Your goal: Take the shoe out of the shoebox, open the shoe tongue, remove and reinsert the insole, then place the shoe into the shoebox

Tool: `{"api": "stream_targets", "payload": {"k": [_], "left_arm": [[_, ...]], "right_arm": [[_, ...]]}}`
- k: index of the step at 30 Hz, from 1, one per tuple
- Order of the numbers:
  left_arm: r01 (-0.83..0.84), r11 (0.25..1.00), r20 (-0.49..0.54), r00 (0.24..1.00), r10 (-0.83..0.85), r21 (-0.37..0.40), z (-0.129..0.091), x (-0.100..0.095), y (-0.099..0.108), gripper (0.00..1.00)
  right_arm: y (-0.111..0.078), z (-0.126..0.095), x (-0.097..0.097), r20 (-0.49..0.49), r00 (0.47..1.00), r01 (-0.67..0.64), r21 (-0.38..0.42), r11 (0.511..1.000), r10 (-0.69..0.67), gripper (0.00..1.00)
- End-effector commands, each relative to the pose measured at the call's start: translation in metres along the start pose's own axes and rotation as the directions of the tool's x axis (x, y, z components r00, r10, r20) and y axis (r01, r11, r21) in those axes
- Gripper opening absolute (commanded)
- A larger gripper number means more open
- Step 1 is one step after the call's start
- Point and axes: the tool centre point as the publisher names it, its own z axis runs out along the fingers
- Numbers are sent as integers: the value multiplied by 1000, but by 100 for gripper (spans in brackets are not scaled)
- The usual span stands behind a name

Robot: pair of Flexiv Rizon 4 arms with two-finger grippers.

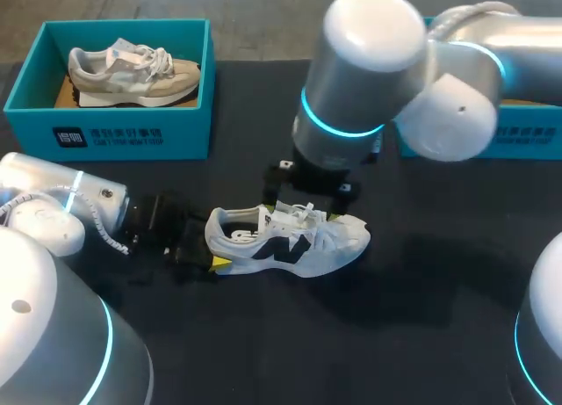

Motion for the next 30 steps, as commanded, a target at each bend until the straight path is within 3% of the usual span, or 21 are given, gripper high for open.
{"api": "stream_targets", "payload": {"k": [1, 17, 30], "left_arm": [[0, 1000, -2, 1000, 0, -2, 2, -1, 2, 0], [0, 1000, -2, 1000, 0, -2, 2, -1, 2, 0], [0, 1000, -2, 1000, 0, -2, 2, -1, 2, 0]], "right_arm": [[3, 18, 16, 105, 994, 13, 8, 1000, -14, 100], [7, 39, 37, 246, 967, 62, 36, 997, -69, 100], [8, 59, 37, 363, 930, 41, 42, 998, -53, 100]]}}
